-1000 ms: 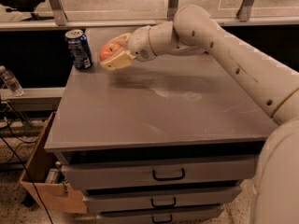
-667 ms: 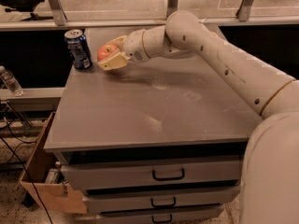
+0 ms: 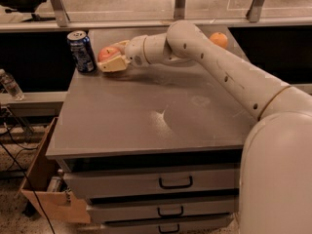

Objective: Move apple near pepsi can

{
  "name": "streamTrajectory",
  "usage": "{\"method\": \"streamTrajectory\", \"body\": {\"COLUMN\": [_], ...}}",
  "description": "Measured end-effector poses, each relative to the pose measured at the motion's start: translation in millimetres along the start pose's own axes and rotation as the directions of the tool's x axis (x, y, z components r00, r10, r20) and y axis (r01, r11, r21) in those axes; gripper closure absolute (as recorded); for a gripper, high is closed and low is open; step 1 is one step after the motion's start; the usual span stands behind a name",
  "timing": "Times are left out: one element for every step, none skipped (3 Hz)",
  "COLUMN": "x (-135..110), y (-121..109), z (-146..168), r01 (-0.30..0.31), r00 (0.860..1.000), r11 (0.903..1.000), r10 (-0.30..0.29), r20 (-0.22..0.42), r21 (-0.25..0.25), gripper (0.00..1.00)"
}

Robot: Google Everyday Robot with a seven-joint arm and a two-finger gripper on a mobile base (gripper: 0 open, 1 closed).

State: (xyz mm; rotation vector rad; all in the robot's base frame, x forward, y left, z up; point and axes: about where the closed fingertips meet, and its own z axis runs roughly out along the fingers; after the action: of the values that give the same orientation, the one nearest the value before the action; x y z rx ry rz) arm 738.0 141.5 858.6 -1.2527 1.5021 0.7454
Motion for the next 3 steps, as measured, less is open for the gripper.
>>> {"method": "streamTrajectory", "body": {"x": [0.9,1.6,-2.7], "y": [-0.7,-0.6,0.0], "z": [1.6,4.4,-3.6], "r01": [-0.012,-0.034,-0.034], "r00": [1.0,0.999,0.999], "r11": [0.9999,0.9994,0.9994], "r10": [0.012,0.034,0.034], "r20": [0.006,0.023,0.038], "r21": [0.001,-0.006,-0.002], "gripper": [0.12,0.0,0.0]}}
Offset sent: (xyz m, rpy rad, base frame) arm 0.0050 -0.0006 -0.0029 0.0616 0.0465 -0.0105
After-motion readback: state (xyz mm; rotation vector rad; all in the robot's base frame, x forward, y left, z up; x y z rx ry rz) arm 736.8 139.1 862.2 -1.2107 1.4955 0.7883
